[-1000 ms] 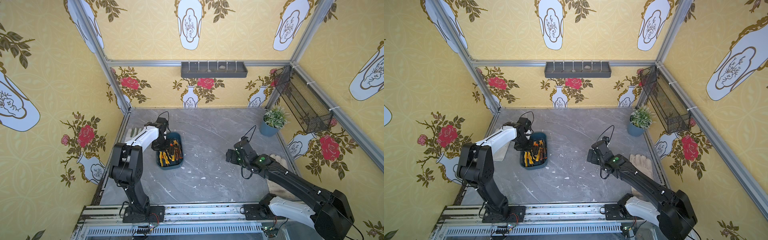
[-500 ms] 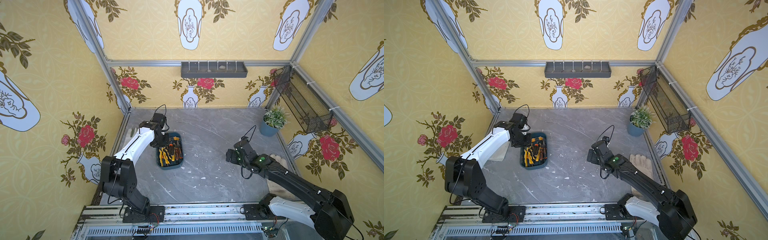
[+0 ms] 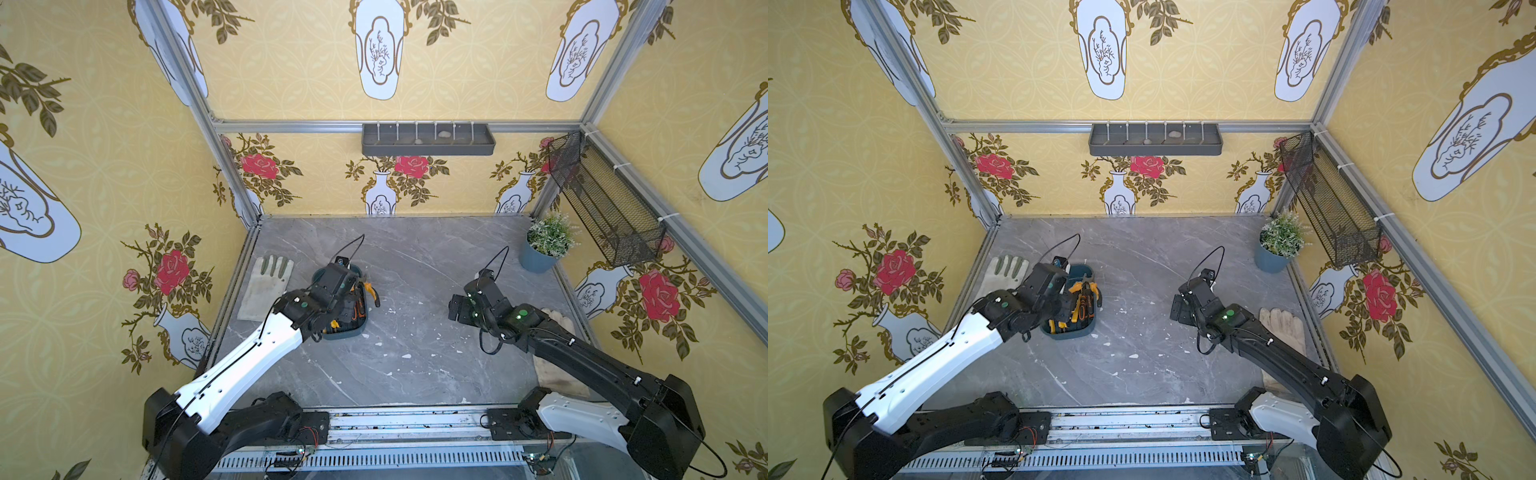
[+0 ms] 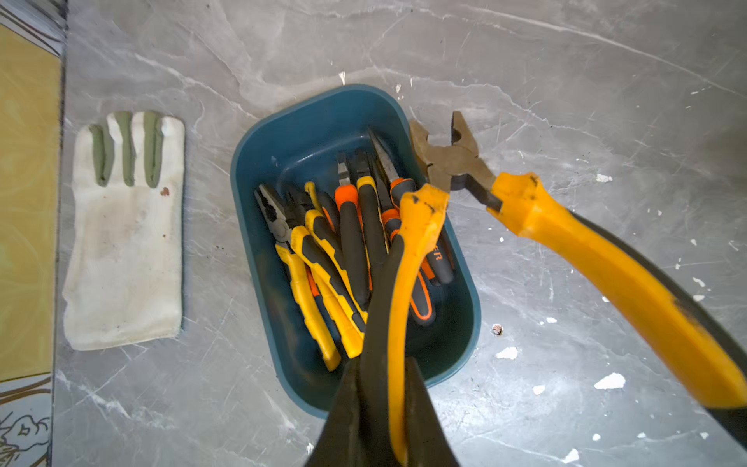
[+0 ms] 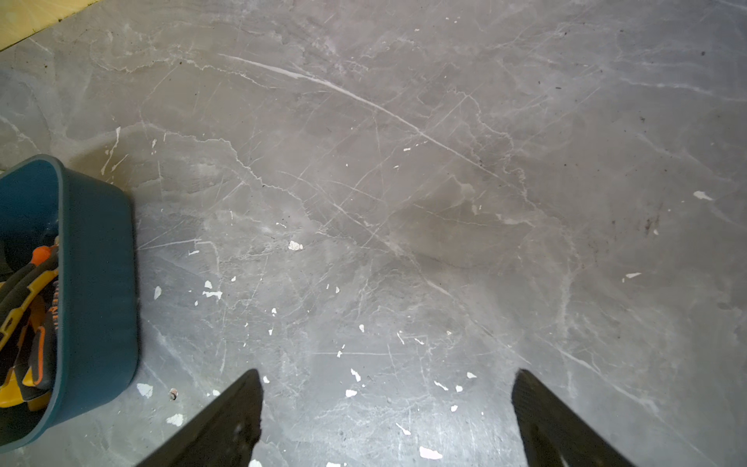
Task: Take the pliers out of the storage box
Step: Pick up the pliers from the storage box, then place the pliers at the center of the board.
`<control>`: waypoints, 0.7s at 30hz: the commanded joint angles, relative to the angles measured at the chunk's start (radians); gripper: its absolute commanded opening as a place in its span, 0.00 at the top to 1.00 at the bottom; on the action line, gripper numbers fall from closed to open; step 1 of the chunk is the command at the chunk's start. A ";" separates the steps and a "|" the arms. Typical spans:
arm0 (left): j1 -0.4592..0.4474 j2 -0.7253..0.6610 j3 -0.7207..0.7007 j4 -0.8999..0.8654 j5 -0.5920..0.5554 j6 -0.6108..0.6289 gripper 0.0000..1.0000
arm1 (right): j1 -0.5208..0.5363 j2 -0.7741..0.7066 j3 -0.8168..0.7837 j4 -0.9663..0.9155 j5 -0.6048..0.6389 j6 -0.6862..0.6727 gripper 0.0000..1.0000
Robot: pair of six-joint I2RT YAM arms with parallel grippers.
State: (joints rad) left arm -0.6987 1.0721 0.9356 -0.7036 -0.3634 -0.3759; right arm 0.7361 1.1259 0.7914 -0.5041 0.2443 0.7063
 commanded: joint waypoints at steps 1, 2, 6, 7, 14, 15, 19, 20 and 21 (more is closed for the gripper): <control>-0.052 -0.120 -0.119 0.283 -0.134 0.008 1.00 | 0.022 0.034 0.080 -0.046 -0.005 0.004 0.04; -0.066 -0.157 -0.154 0.328 -0.167 0.002 1.00 | 0.035 0.057 0.120 -0.077 0.015 0.011 0.04; -0.122 -0.279 -0.323 0.558 -0.174 0.117 1.00 | 0.120 0.191 0.348 -0.230 0.105 0.066 0.01; -0.149 -0.302 -0.362 0.616 -0.150 0.198 1.00 | 0.146 0.228 0.410 -0.254 0.105 0.077 0.01; -0.352 -0.332 -0.432 0.693 -0.226 0.468 1.00 | 0.314 0.435 0.728 -0.313 0.152 0.155 0.02; -0.362 -0.338 -0.437 0.699 -0.224 0.480 1.00 | 0.331 0.459 0.767 -0.323 0.176 0.171 0.02; -0.414 -0.350 -0.469 0.764 -0.304 0.541 1.00 | 0.348 0.530 0.852 -0.341 0.192 0.255 0.02; -0.422 -0.351 -0.474 0.777 -0.311 0.552 1.00 | 0.349 0.547 0.868 -0.348 0.193 0.273 0.01; -0.426 -0.351 -0.478 0.785 -0.310 0.557 1.00 | 0.348 0.559 0.878 -0.349 0.194 0.281 0.01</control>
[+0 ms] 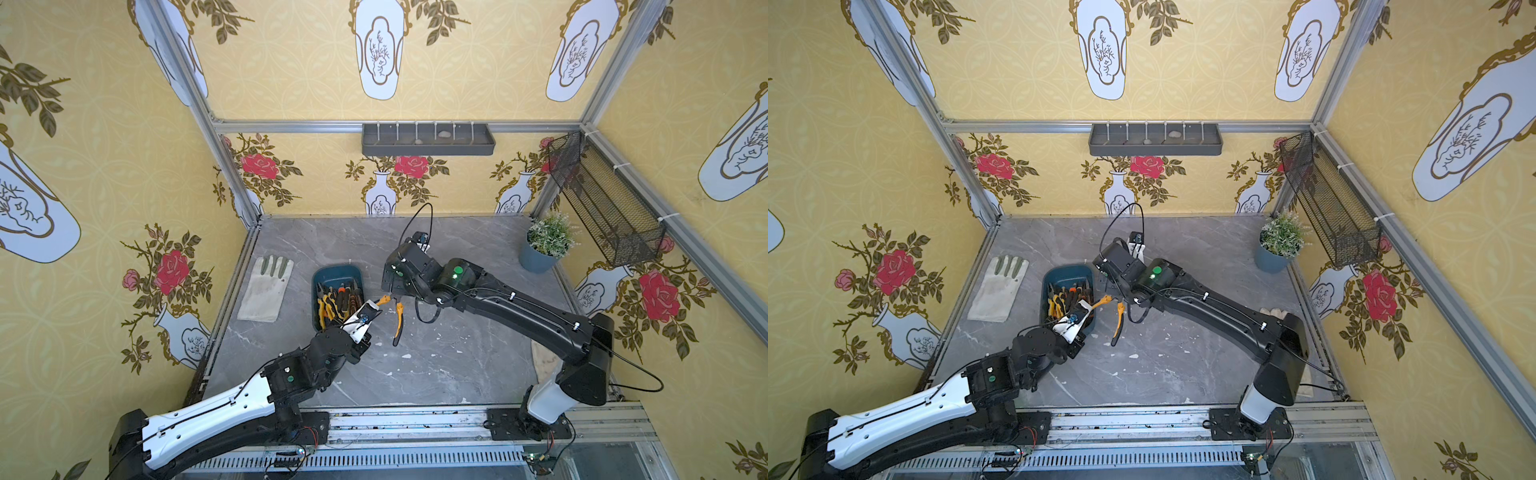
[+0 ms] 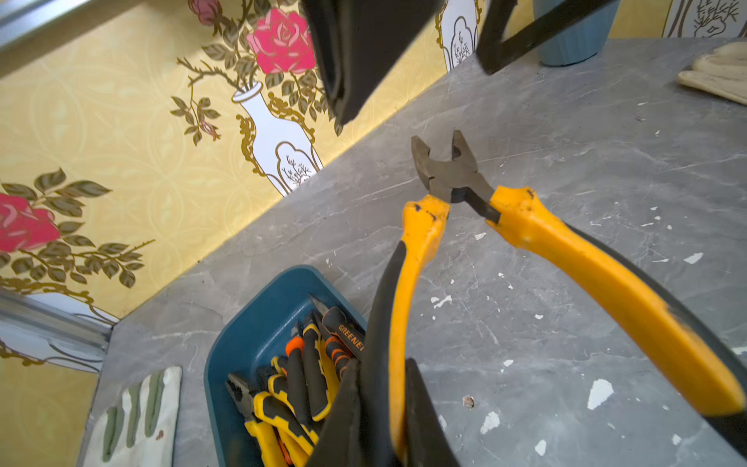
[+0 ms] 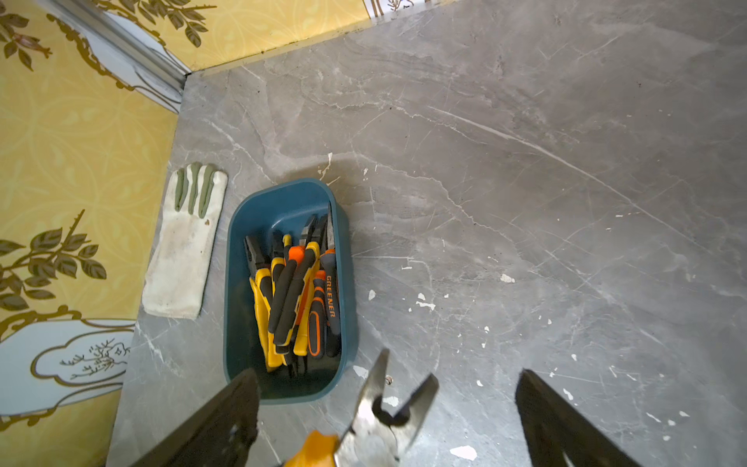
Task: Take the pliers out of the storage box
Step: Place the pliers at the center of the board.
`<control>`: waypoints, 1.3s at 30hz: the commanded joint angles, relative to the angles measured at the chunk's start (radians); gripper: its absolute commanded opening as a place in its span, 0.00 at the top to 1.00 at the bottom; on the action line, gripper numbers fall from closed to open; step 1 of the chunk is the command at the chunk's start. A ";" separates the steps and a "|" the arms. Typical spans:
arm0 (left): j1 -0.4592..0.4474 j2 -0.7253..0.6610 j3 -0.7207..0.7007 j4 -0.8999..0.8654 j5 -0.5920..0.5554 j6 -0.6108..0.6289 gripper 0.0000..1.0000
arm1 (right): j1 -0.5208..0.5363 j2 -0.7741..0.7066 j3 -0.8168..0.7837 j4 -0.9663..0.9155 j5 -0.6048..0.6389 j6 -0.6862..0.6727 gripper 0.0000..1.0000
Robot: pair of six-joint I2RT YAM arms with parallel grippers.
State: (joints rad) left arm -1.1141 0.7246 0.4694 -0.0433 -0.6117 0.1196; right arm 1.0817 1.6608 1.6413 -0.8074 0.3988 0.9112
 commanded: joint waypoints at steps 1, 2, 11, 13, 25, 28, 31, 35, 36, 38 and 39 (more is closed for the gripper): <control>-0.010 -0.001 -0.015 0.125 -0.059 0.060 1.00 | 0.003 0.035 0.035 -0.042 0.040 0.083 0.00; -0.012 0.002 -0.015 0.125 -0.061 0.058 1.00 | 0.003 0.040 0.037 -0.041 0.042 0.095 0.01; -0.026 0.012 -0.029 0.144 -0.120 0.025 1.00 | 0.003 -0.014 -0.064 0.018 0.004 0.201 0.22; -0.027 0.013 -0.038 0.152 -0.111 0.021 1.00 | 0.003 -0.035 -0.097 0.048 -0.019 0.210 0.32; -0.047 0.042 -0.032 0.159 -0.135 0.012 1.00 | -0.007 -0.079 -0.187 0.197 -0.136 0.181 0.33; -0.049 0.045 -0.031 0.160 -0.145 0.001 1.00 | -0.014 -0.054 -0.176 0.174 -0.156 0.206 0.38; -0.052 0.046 -0.034 0.159 -0.154 -0.009 1.00 | -0.014 -0.038 -0.169 0.169 -0.171 0.219 0.45; -0.059 0.048 -0.036 0.159 -0.163 -0.008 1.00 | -0.018 -0.027 -0.165 0.172 -0.173 0.229 0.48; -0.060 0.049 -0.035 0.159 -0.161 -0.008 1.00 | -0.021 -0.026 -0.164 0.172 -0.176 0.231 0.48; -0.064 0.049 -0.035 0.159 -0.164 -0.006 1.00 | -0.031 -0.025 -0.170 0.181 -0.183 0.234 0.49; -0.065 0.049 -0.035 0.160 -0.163 -0.006 1.00 | -0.036 -0.024 -0.174 0.185 -0.190 0.237 0.49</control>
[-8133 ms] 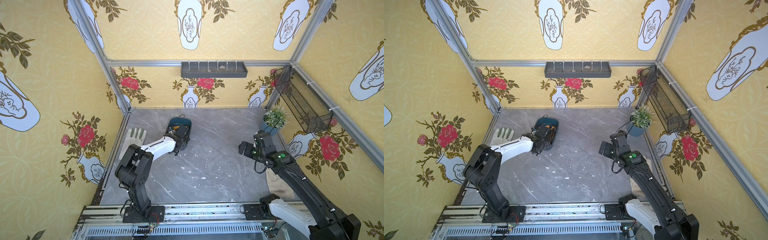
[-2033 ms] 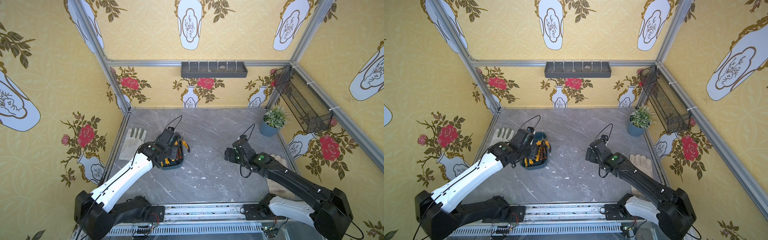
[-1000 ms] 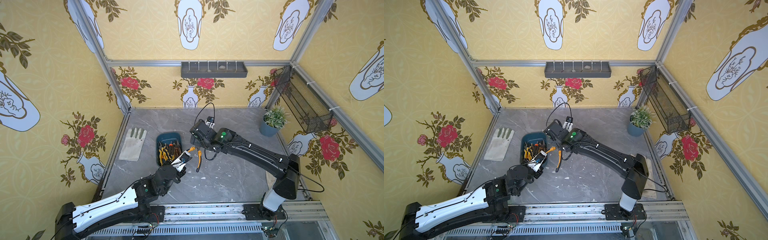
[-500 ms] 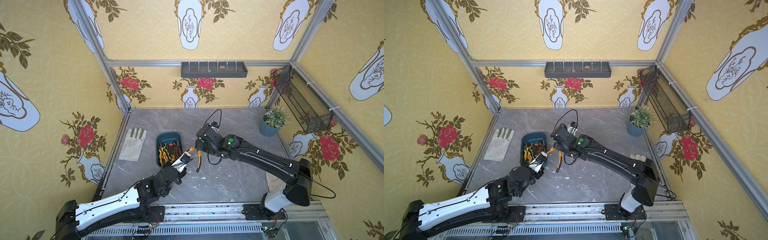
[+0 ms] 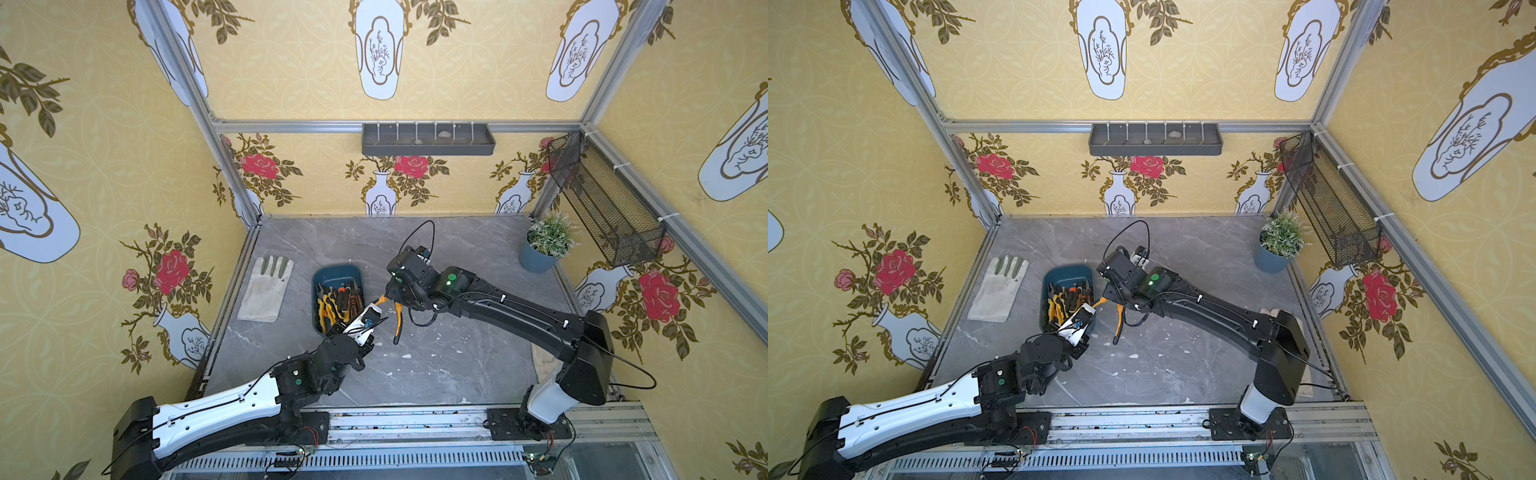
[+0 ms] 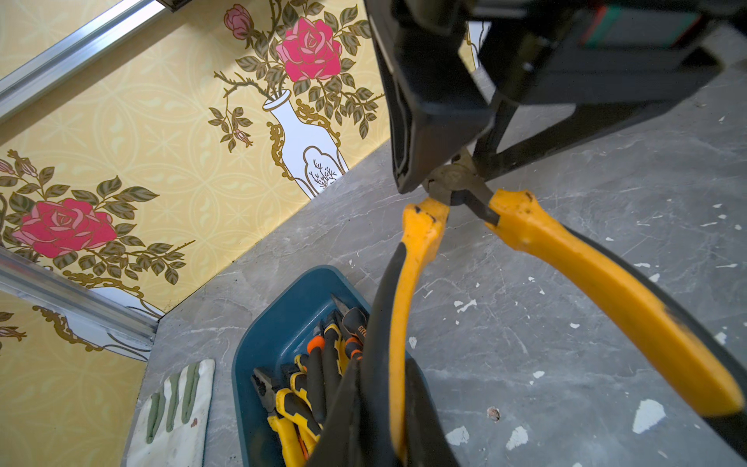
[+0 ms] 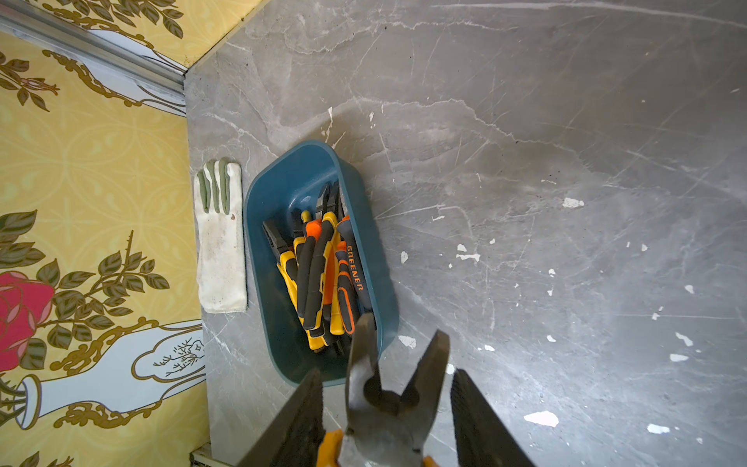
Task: Take the pliers out of the storage box
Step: Place the pliers at the center of the board.
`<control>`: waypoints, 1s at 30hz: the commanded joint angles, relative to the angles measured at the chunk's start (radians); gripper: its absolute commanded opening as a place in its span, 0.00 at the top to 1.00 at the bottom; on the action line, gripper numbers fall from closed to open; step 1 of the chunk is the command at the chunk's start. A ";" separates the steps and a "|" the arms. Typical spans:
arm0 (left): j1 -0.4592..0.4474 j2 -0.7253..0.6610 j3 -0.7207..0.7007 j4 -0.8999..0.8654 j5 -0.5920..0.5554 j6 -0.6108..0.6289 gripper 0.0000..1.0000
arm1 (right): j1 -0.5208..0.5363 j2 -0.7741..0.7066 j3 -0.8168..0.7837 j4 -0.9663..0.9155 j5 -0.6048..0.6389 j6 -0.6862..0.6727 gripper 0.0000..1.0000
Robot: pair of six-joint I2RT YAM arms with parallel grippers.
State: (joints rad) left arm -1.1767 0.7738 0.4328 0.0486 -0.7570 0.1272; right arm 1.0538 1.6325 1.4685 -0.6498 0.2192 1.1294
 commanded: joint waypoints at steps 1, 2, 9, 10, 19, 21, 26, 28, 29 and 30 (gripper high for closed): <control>-0.003 -0.001 0.002 0.068 -0.018 -0.014 1.00 | -0.016 0.004 -0.007 0.038 -0.021 0.021 0.49; -0.004 -0.001 0.001 0.067 -0.018 -0.014 1.00 | -0.022 0.004 -0.013 0.045 -0.035 0.023 0.49; -0.006 -0.003 -0.004 0.068 -0.016 -0.021 1.00 | -0.041 0.016 -0.033 0.076 -0.097 0.040 0.59; -0.006 -0.004 -0.006 0.069 -0.016 -0.023 1.00 | -0.041 0.018 -0.032 0.079 -0.102 0.040 0.60; -0.008 -0.009 -0.016 0.069 -0.019 -0.026 1.00 | -0.020 0.033 -0.019 0.098 -0.155 0.035 0.66; -0.008 -0.013 -0.022 0.069 -0.018 -0.027 1.00 | -0.015 0.036 -0.022 0.099 -0.157 0.034 0.66; -0.008 -0.015 -0.026 0.069 -0.020 -0.026 1.00 | -0.006 0.041 -0.023 0.107 -0.177 0.038 0.63; -0.008 -0.017 -0.030 0.069 -0.021 -0.026 1.00 | -0.002 0.043 -0.023 0.112 -0.182 0.044 0.61; -0.008 -0.019 -0.031 0.069 -0.022 -0.027 1.00 | 0.001 0.043 -0.024 0.115 -0.186 0.046 0.60; -0.008 -0.019 -0.032 0.069 -0.022 -0.029 1.00 | 0.002 0.043 -0.024 0.117 -0.188 0.047 0.60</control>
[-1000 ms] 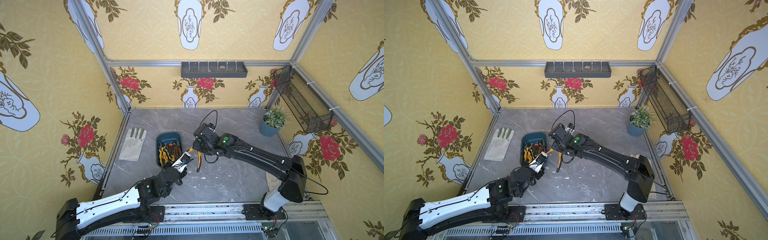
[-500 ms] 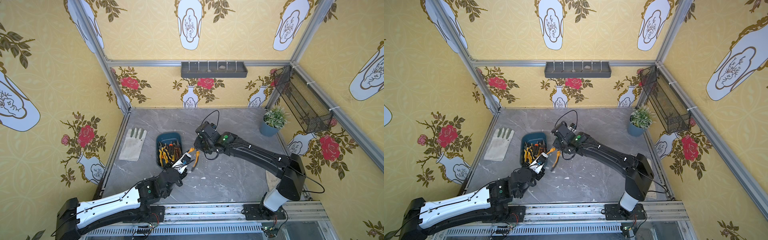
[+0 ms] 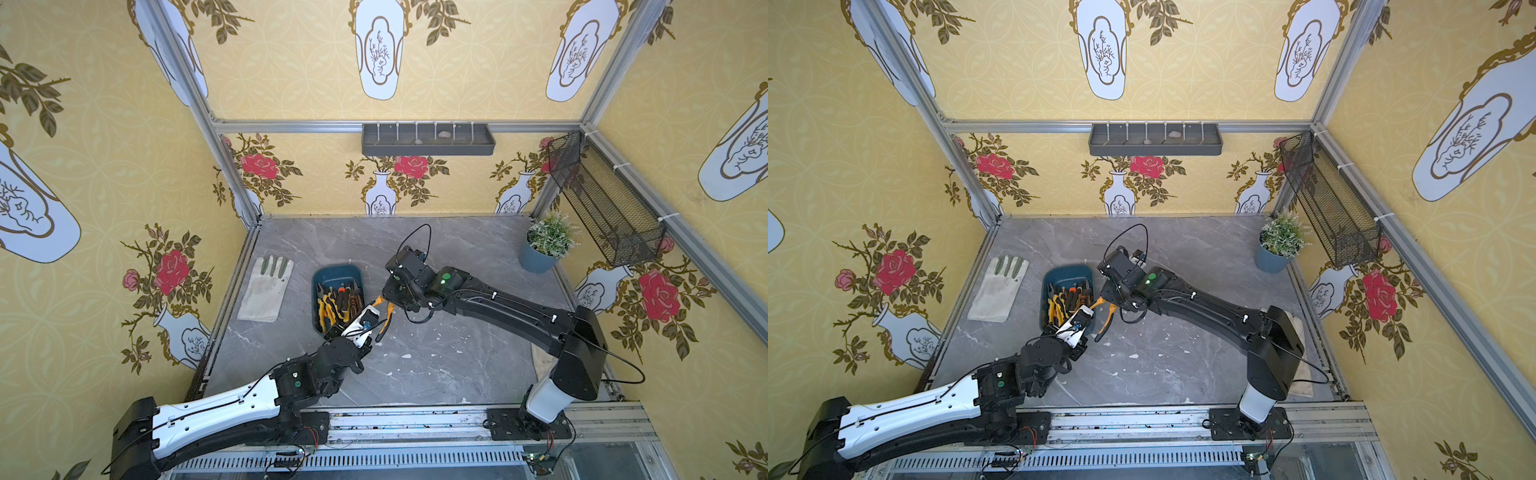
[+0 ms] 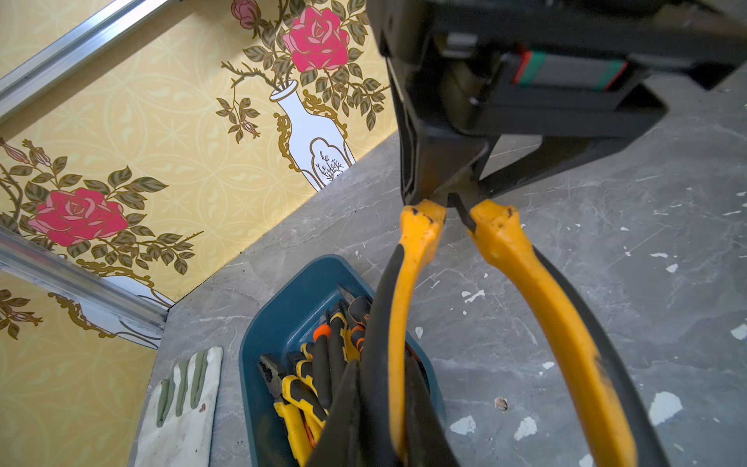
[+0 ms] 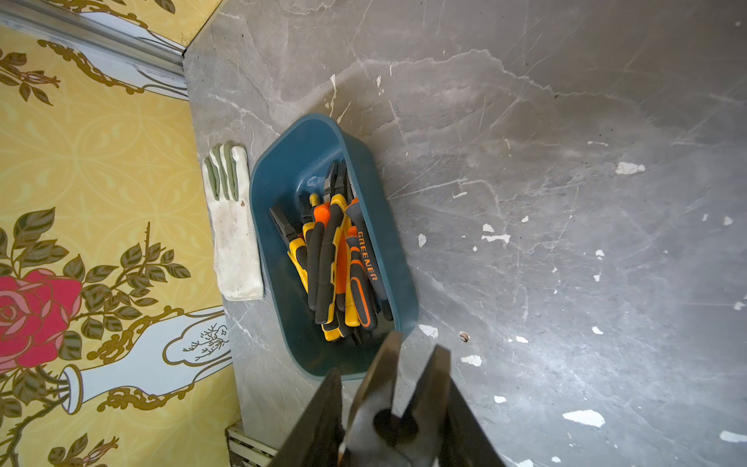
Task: Take the pliers out of the storage box
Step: Place the pliers at the center of the board.
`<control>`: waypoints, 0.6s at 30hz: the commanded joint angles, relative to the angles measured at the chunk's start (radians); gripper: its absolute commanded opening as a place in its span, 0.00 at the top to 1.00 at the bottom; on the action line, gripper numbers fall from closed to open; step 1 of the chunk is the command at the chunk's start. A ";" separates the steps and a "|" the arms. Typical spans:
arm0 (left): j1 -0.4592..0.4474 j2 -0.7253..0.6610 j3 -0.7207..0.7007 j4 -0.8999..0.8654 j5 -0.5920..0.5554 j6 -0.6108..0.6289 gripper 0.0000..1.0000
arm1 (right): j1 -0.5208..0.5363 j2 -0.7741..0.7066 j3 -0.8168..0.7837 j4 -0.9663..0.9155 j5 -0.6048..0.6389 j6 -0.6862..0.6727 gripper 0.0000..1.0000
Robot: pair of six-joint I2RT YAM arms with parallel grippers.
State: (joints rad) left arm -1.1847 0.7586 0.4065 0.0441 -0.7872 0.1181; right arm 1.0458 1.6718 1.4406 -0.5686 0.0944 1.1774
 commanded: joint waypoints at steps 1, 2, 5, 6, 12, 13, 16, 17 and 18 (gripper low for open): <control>0.000 -0.005 -0.007 0.074 0.008 -0.021 1.00 | 0.012 0.005 0.002 0.040 -0.066 0.001 0.60; 0.000 -0.008 -0.007 0.073 0.008 -0.021 1.00 | 0.013 0.004 0.000 0.042 -0.067 0.004 0.61; 0.000 -0.012 -0.012 0.074 0.008 -0.023 1.00 | 0.014 0.001 -0.007 0.046 -0.059 0.013 0.75; 0.000 -0.015 -0.013 0.073 0.008 -0.024 1.00 | 0.014 0.002 -0.009 0.050 -0.060 0.014 0.80; 0.000 -0.032 -0.017 0.063 0.023 -0.028 1.00 | 0.010 -0.003 -0.015 0.052 -0.044 -0.005 1.00; 0.000 -0.037 -0.019 0.062 0.032 -0.028 1.00 | 0.010 -0.004 -0.017 0.059 -0.045 -0.018 1.00; 0.000 -0.056 -0.007 0.030 0.033 -0.058 0.93 | 0.010 -0.012 -0.017 0.069 -0.031 -0.067 1.00; 0.000 -0.068 0.005 0.006 0.034 -0.091 0.74 | 0.010 -0.016 -0.016 0.071 -0.022 -0.102 1.00; 0.000 -0.080 0.020 -0.022 0.038 -0.125 0.57 | 0.008 -0.020 -0.014 0.075 -0.017 -0.143 1.00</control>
State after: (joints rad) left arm -1.1847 0.7010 0.4015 0.0044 -0.7708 0.0673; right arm 1.0481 1.6634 1.4292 -0.4515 0.0933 1.2350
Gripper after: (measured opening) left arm 0.212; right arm 0.227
